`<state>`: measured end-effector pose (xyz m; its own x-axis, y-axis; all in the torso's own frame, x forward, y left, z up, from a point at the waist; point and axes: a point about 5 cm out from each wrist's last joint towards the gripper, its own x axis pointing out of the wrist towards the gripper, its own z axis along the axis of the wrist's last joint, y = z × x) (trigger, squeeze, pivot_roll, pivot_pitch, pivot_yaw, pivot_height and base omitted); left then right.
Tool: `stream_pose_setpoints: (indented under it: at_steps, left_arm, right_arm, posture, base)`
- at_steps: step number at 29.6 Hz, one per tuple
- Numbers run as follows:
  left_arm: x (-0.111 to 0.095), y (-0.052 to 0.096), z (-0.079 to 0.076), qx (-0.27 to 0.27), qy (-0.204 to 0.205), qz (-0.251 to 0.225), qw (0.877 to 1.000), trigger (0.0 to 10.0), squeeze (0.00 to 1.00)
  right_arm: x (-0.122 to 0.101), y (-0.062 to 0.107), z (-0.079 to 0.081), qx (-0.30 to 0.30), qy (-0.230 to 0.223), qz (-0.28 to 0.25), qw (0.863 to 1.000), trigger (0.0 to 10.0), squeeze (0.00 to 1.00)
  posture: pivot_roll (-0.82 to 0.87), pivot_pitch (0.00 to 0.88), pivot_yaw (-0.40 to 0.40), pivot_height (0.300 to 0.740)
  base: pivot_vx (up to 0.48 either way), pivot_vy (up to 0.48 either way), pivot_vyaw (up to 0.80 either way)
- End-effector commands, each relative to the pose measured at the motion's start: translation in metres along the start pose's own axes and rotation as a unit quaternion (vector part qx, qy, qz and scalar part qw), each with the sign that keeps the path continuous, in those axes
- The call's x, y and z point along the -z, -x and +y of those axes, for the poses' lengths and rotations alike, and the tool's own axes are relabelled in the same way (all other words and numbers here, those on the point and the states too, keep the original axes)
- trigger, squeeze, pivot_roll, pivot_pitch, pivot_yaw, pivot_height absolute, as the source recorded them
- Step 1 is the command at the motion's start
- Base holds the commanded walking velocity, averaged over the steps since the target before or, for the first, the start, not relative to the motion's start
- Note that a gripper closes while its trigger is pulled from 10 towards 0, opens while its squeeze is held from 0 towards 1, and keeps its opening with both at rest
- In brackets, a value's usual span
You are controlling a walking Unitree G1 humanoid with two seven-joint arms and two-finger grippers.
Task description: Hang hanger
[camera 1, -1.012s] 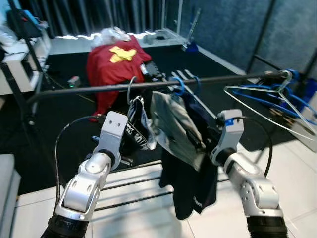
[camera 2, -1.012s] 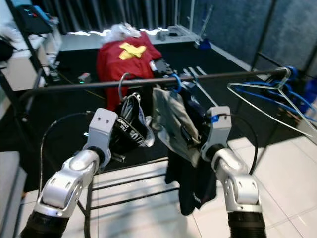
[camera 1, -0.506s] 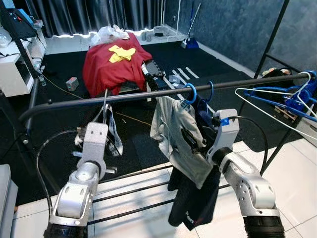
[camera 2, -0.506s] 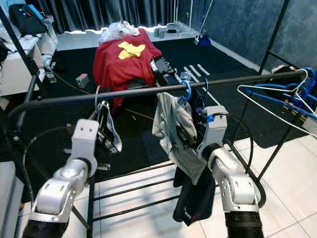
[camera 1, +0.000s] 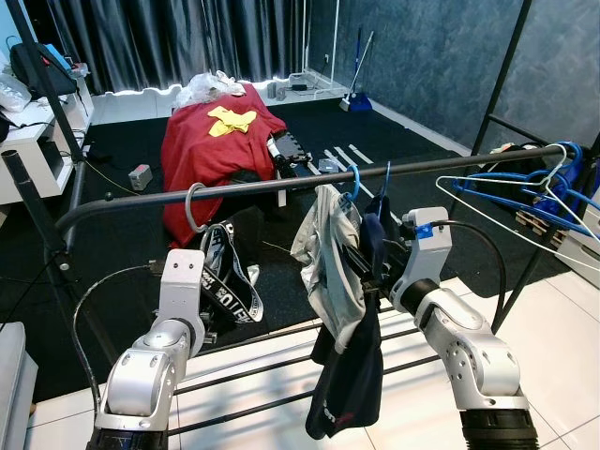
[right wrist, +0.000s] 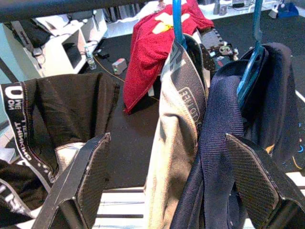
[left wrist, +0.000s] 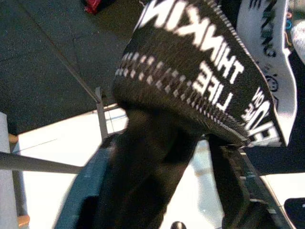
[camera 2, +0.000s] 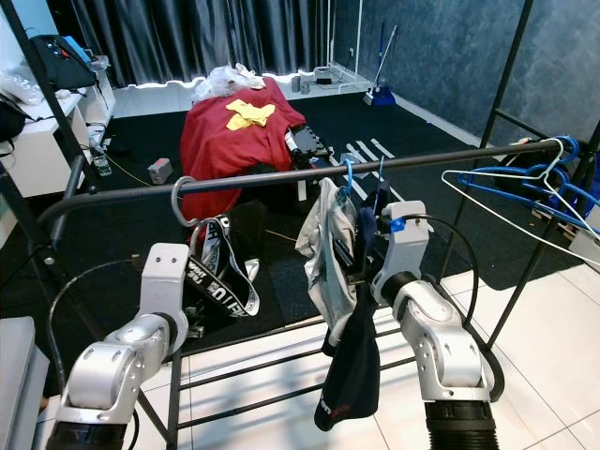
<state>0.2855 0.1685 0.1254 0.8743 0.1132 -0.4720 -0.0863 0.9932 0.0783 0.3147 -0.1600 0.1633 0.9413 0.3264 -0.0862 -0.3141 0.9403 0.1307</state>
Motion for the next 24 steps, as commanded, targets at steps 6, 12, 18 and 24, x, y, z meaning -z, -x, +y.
stream_pose_setpoints:
  at_steps: [6,12,18,24]
  left_arm:
    - [-0.024,0.020,0.053,-0.058,-0.014,-0.108,0.992,10.0,1.00]
    - [-0.032,0.039,0.089,-0.099,-0.013,-0.163,0.981,10.0,1.00]
    - [-0.031,0.059,0.077,0.024,-0.047,-0.201,0.978,10.0,1.00]
    - [-0.021,0.082,0.054,0.195,-0.077,-0.197,0.958,10.0,0.00]
  right_arm:
    - [-0.001,0.001,-0.001,-0.003,-0.002,0.001,1.000,10.0,0.00]
    - [-0.001,0.000,-0.001,-0.007,-0.002,0.003,1.000,10.0,0.00]
    - [-0.001,0.000,-0.001,-0.009,-0.003,0.005,1.000,10.0,0.00]
    - [-0.001,0.000,-0.002,-0.010,-0.003,0.006,1.000,10.0,0.00]
  posture:
    - [-0.10,0.000,-0.008,0.740]
    - [-0.09,0.000,-0.017,0.740]
    - [-0.09,0.000,-0.020,0.740]
    - [-0.09,0.000,-0.020,0.740]
  base:
    - [0.000,0.000,0.00]
    - [0.000,0.000,0.00]
    - [0.000,0.000,0.00]
    - [0.000,0.000,0.00]
